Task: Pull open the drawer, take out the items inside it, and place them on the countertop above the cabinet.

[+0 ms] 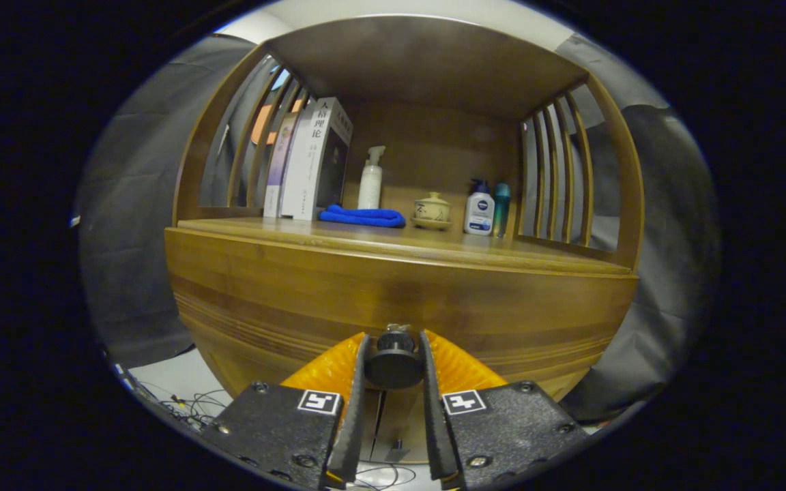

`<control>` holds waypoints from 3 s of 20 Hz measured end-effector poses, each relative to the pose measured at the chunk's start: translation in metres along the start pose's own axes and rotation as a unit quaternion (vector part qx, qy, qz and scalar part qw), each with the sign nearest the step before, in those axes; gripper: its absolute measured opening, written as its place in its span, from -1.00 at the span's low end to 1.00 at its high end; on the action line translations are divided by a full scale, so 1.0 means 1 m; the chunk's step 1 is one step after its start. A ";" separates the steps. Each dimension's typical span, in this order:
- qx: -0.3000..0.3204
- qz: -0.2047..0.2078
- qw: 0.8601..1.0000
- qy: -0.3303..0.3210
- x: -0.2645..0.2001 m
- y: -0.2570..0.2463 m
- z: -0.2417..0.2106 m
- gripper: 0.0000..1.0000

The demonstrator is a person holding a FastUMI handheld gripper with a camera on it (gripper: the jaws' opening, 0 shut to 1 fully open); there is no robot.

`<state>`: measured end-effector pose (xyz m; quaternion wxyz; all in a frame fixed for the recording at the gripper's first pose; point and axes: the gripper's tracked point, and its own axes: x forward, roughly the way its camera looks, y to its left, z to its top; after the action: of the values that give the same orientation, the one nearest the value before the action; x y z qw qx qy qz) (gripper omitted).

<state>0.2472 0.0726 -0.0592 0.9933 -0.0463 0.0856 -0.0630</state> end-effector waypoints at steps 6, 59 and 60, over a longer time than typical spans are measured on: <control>0.003 0.003 1.000 -0.005 -0.019 0.000 -0.004 -0.29; -0.038 0.090 0.981 0.167 -0.062 -0.019 0.071 0.88; -0.039 0.093 0.975 0.197 -0.058 -0.019 0.063 0.88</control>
<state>0.1993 0.0669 0.0146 0.9560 -0.0636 0.2854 0.0254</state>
